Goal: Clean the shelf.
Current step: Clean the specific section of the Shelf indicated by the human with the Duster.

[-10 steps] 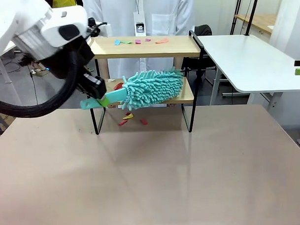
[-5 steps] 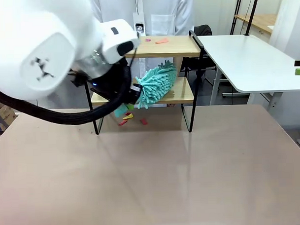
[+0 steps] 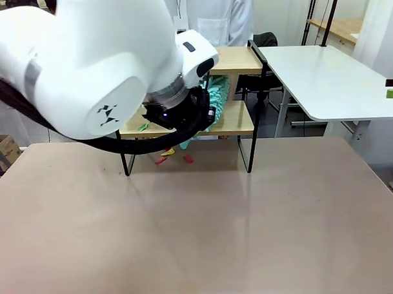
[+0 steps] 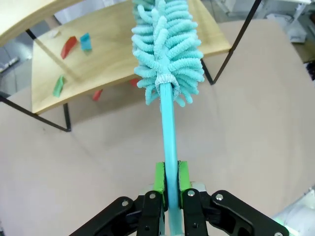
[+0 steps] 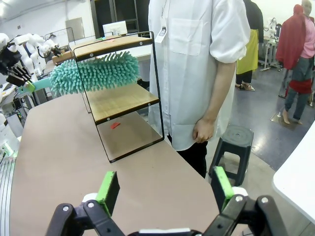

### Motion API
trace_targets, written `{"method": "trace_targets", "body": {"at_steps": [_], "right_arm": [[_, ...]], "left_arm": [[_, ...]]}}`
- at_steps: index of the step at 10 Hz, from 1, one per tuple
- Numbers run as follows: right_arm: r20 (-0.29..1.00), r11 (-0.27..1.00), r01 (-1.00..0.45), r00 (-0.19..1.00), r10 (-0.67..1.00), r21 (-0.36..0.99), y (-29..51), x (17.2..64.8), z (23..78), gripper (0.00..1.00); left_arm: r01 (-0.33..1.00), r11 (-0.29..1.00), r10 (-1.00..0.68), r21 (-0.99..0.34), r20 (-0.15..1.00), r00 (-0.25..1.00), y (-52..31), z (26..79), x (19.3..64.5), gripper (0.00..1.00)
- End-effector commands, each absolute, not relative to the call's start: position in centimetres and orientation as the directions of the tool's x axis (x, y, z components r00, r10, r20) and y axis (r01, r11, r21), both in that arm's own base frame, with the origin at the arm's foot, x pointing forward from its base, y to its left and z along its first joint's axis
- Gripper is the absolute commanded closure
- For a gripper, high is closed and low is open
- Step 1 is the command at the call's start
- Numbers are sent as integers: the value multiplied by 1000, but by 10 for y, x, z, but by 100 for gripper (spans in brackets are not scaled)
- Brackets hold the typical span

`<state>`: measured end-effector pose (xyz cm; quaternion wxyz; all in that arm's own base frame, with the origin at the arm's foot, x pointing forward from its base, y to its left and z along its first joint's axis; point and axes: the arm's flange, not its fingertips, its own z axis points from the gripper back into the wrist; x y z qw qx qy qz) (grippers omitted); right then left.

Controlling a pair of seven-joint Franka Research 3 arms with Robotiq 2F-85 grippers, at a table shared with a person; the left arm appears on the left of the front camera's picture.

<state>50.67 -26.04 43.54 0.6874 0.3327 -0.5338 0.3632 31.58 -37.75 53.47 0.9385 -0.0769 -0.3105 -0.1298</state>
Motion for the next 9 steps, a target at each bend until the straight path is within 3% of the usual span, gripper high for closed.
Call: {"method": "trace_targets", "body": {"at_steps": [1,9], "right_arm": [[976,513,-856,162,147,65,-259,507,438,0],[976,513,-856,162,147,65,-259,507,438,0]], "left_arm": [[275,959,-170,-74,626,761,-405,528,337,87],[219,957,-71,-191,576,814,-448,508,375,87]]}}
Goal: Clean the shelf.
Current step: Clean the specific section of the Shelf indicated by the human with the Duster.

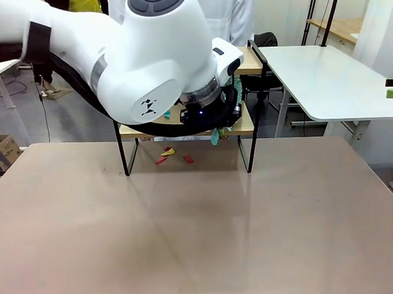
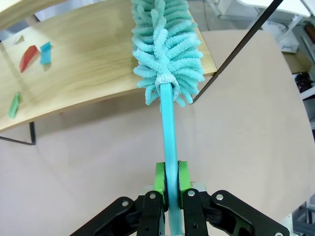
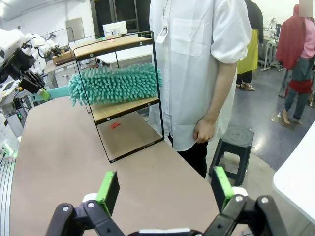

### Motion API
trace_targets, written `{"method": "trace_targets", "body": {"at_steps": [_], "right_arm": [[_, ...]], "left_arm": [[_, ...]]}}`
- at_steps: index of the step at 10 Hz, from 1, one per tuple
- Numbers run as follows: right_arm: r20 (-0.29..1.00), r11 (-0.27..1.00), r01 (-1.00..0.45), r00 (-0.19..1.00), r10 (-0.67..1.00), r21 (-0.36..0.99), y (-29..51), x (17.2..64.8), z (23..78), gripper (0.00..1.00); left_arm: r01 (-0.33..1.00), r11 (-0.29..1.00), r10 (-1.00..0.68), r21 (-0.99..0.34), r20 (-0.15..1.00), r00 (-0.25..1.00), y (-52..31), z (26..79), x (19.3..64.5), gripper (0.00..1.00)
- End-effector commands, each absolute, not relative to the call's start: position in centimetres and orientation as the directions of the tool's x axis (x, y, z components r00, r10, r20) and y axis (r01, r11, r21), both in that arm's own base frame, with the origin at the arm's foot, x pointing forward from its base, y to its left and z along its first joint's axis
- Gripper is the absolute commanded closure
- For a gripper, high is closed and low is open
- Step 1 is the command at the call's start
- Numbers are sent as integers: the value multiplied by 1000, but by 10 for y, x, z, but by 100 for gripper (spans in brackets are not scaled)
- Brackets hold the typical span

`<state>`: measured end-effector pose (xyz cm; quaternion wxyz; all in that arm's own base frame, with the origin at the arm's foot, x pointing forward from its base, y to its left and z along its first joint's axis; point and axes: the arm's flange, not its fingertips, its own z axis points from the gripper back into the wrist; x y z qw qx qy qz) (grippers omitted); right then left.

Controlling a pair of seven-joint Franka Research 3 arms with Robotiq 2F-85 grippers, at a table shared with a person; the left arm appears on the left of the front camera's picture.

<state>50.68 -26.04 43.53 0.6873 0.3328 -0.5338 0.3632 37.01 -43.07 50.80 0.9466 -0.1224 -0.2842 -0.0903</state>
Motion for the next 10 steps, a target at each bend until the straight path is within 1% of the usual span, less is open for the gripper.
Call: {"method": "trace_targets", "body": {"at_steps": [1,2,4,6,8,10], "right_arm": [[976,513,-856,162,147,65,-259,507,438,0],[976,513,-856,162,147,65,-259,507,438,0],[976,513,-856,162,147,65,-259,507,438,0],[976,513,-856,162,147,65,-259,507,438,0],[976,513,-856,162,147,65,-259,507,438,0],[976,513,-856,162,147,65,-259,507,438,0]], "left_arm": [[210,960,-70,-187,566,821,-453,501,374,87],[201,963,-70,-180,552,831,-456,494,374,87],[178,962,-43,-208,526,849,-455,487,374,87],[213,957,-80,-196,528,846,-445,486,372,87],[212,957,-79,-199,524,848,-445,485,373,87],[191,970,-92,-152,498,862,-435,485,373,87]]}}
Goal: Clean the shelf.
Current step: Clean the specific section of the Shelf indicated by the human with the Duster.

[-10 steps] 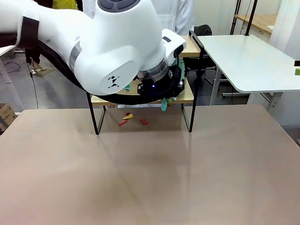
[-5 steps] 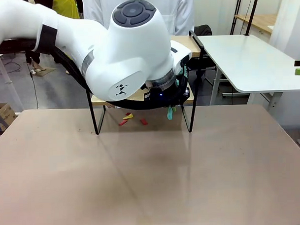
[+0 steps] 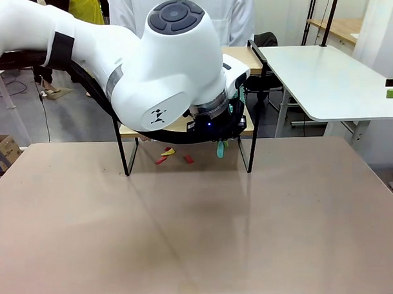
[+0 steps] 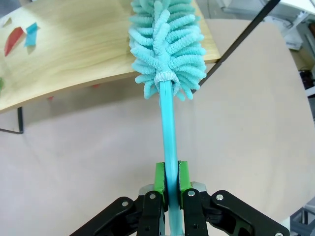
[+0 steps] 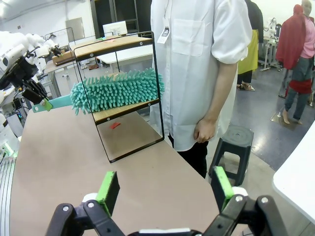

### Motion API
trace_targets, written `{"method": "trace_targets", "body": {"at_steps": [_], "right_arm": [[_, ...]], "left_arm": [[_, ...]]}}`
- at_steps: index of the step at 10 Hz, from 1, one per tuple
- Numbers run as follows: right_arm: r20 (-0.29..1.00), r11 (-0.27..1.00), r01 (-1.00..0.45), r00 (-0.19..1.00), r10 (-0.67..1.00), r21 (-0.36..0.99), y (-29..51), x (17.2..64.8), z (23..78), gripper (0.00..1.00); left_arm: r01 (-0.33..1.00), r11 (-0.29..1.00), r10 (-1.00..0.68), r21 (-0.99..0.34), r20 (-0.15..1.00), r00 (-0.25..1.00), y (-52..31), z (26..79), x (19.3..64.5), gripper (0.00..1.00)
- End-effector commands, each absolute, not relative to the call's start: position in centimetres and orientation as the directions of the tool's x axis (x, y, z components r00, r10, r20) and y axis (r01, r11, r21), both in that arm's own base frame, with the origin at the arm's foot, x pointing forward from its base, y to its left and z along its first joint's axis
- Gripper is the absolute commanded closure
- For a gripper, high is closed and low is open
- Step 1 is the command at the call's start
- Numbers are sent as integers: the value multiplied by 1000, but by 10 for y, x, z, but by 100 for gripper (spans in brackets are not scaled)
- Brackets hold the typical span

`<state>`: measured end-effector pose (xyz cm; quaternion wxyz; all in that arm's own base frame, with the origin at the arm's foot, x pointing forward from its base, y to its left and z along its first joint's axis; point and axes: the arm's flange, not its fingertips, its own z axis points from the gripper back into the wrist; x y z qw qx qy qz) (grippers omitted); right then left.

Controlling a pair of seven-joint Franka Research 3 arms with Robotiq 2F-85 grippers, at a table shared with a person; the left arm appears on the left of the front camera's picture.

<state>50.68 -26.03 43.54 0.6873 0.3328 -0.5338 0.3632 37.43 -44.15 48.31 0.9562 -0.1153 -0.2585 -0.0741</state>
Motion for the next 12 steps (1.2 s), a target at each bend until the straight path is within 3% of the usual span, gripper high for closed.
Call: {"method": "trace_targets", "body": {"at_steps": [1,8,12], "right_arm": [[976,513,-856,162,147,65,-259,507,438,0],[976,513,-856,162,147,65,-259,507,438,0],[976,513,-856,162,147,65,-259,507,438,0]], "left_arm": [[182,973,-88,-143,498,863,-431,484,374,87],[93,993,-49,-68,479,876,-377,486,367,87],[-3,998,-26,61,466,884,-335,492,365,87]]}}
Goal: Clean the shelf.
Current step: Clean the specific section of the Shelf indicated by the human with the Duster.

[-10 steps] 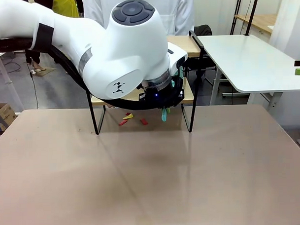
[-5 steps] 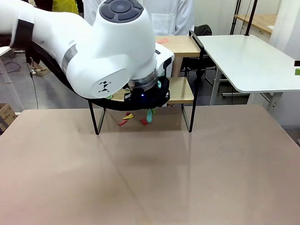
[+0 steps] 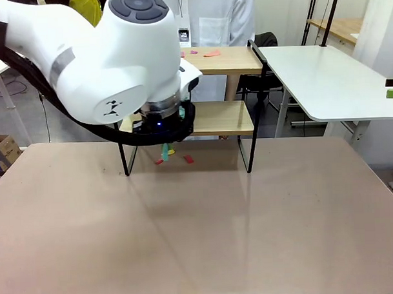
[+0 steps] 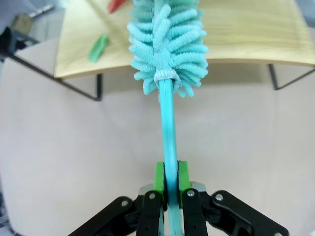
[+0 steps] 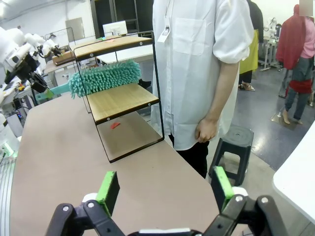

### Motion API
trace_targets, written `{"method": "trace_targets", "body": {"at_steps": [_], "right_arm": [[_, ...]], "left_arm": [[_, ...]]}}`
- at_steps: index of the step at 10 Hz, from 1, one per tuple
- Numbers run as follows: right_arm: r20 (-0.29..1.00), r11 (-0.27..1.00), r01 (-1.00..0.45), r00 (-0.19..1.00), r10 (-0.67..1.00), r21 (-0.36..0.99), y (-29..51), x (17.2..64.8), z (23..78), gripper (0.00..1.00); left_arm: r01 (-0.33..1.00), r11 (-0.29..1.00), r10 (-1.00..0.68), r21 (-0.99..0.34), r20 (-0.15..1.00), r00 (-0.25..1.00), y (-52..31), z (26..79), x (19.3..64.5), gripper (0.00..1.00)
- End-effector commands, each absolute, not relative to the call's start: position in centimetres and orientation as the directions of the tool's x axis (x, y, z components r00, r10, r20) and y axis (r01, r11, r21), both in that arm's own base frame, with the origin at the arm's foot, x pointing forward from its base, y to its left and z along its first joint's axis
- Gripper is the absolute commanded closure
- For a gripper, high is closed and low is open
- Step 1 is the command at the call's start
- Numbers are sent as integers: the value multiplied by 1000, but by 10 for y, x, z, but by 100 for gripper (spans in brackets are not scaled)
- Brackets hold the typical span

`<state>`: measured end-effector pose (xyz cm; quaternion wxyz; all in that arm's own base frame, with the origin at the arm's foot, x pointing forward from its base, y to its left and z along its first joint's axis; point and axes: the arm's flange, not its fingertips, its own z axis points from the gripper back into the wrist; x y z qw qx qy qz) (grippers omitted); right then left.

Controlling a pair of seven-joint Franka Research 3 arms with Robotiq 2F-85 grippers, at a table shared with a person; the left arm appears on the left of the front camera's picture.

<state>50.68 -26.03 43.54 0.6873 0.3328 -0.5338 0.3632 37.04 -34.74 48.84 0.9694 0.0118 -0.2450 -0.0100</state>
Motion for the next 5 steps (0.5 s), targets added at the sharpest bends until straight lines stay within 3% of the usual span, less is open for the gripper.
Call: {"method": "trace_targets", "body": {"at_steps": [1,5], "right_arm": [[976,513,-856,162,147,65,-259,507,438,0],[976,513,-856,162,147,65,-259,507,438,0]], "left_arm": [[-31,996,-11,83,465,885,-322,495,363,87],[-148,946,-13,290,488,873,-292,502,356,87]]}}
